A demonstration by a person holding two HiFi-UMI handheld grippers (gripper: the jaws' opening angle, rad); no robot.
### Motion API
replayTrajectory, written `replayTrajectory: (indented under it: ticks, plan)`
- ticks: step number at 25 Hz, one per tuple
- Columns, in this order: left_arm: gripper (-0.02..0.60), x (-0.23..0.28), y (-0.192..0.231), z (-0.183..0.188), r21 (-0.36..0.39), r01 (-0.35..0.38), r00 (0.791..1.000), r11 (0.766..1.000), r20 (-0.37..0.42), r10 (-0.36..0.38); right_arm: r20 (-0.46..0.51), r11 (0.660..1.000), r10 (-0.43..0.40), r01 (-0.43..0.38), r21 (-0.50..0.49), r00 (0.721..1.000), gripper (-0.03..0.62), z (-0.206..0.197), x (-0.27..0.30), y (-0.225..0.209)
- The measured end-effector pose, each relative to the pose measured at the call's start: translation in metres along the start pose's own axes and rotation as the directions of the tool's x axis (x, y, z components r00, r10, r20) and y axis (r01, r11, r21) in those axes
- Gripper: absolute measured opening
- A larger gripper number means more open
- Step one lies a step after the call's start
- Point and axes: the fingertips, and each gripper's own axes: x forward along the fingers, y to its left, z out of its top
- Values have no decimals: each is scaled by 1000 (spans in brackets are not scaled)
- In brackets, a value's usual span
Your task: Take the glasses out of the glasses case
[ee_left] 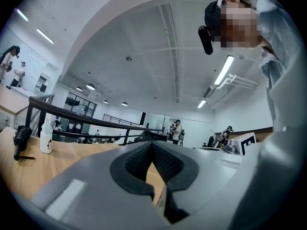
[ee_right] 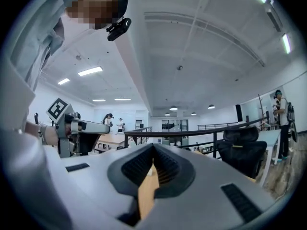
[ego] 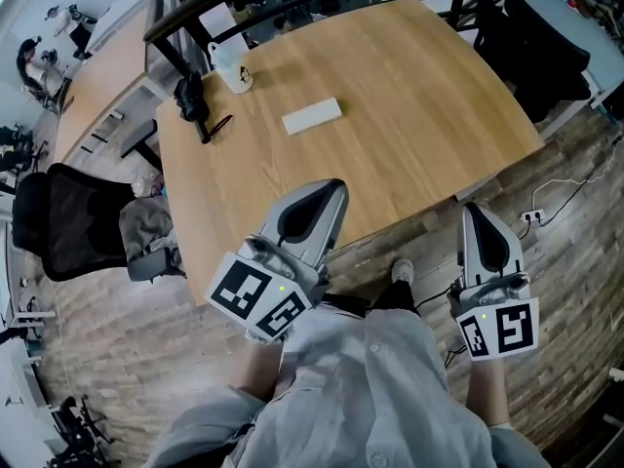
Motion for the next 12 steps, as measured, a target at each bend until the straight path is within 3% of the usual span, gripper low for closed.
replayTrajectory:
  ticks: [5, 12]
  plan:
    - [5, 32, 8, 0, 5, -113, 994, 994, 3, 113, 1, 995, 101, -101, 9, 995, 2, -3, 33, -38]
    - [5, 70, 5, 1, 8, -254, 967, 967, 23, 254, -7, 969, 246, -245, 17, 969, 2, -9, 65, -85]
